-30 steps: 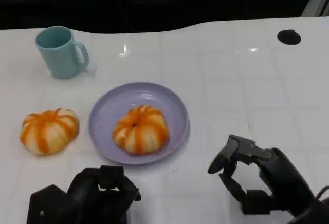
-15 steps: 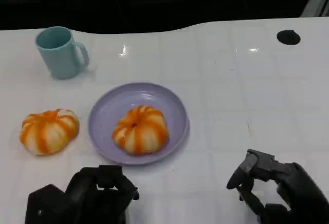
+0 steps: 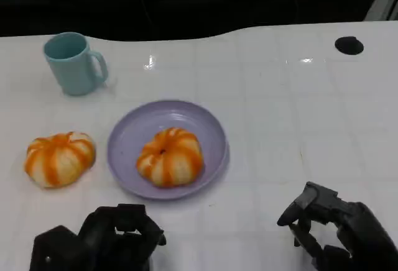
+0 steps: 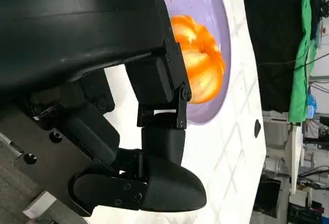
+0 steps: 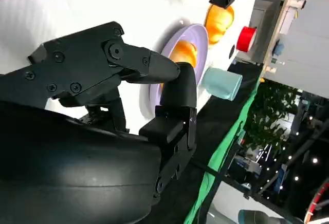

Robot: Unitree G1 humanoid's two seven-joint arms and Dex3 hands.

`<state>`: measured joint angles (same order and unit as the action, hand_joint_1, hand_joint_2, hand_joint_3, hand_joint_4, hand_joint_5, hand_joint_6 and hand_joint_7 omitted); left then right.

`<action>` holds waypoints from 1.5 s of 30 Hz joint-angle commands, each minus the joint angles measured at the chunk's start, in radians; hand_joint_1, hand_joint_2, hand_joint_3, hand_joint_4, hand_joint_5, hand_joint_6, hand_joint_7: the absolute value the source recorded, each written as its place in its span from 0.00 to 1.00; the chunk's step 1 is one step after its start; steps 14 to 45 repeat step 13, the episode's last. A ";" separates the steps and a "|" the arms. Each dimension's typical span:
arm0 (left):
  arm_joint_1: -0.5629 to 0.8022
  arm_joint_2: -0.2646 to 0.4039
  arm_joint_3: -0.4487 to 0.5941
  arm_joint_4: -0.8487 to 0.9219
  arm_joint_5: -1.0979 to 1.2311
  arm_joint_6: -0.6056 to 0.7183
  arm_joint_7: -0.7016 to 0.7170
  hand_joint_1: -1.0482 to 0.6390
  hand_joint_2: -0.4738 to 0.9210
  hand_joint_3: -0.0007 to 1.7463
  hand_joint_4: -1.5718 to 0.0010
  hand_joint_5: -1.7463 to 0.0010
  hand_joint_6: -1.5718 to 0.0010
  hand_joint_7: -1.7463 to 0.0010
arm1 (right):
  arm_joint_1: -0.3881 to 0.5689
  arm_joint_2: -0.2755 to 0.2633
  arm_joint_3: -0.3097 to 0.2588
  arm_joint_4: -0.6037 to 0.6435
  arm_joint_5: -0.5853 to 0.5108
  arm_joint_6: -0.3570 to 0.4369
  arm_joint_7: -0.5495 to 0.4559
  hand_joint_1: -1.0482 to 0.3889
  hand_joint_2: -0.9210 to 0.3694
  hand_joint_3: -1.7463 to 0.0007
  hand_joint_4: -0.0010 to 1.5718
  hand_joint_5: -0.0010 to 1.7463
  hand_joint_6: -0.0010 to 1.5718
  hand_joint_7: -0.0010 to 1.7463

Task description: Grasp the bread from the table and place it into the plate.

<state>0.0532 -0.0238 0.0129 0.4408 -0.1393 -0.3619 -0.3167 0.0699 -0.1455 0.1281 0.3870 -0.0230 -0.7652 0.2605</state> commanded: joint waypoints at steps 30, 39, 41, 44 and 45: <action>-0.059 0.020 0.030 0.102 -0.014 -0.051 -0.016 0.00 0.75 0.36 0.00 0.30 0.10 0.54 | -0.042 0.008 -0.014 0.072 0.001 -0.035 -0.006 0.43 0.01 0.72 0.41 1.00 0.41 0.83; -0.059 0.020 0.030 0.102 -0.014 -0.051 -0.016 0.00 0.75 0.36 0.00 0.30 0.10 0.54 | -0.042 0.008 -0.014 0.072 0.001 -0.035 -0.006 0.43 0.01 0.72 0.41 1.00 0.41 0.83; -0.059 0.020 0.030 0.102 -0.014 -0.051 -0.016 0.00 0.75 0.36 0.00 0.30 0.10 0.54 | -0.042 0.008 -0.014 0.072 0.001 -0.035 -0.006 0.43 0.01 0.72 0.41 1.00 0.41 0.83; -0.059 0.020 0.030 0.102 -0.014 -0.051 -0.016 0.00 0.75 0.36 0.00 0.30 0.10 0.54 | -0.042 0.008 -0.014 0.072 0.001 -0.035 -0.006 0.43 0.01 0.72 0.41 1.00 0.41 0.83; -0.059 0.020 0.030 0.102 -0.014 -0.051 -0.016 0.00 0.75 0.36 0.00 0.30 0.10 0.54 | -0.042 0.008 -0.014 0.072 0.001 -0.035 -0.006 0.43 0.01 0.72 0.41 1.00 0.41 0.83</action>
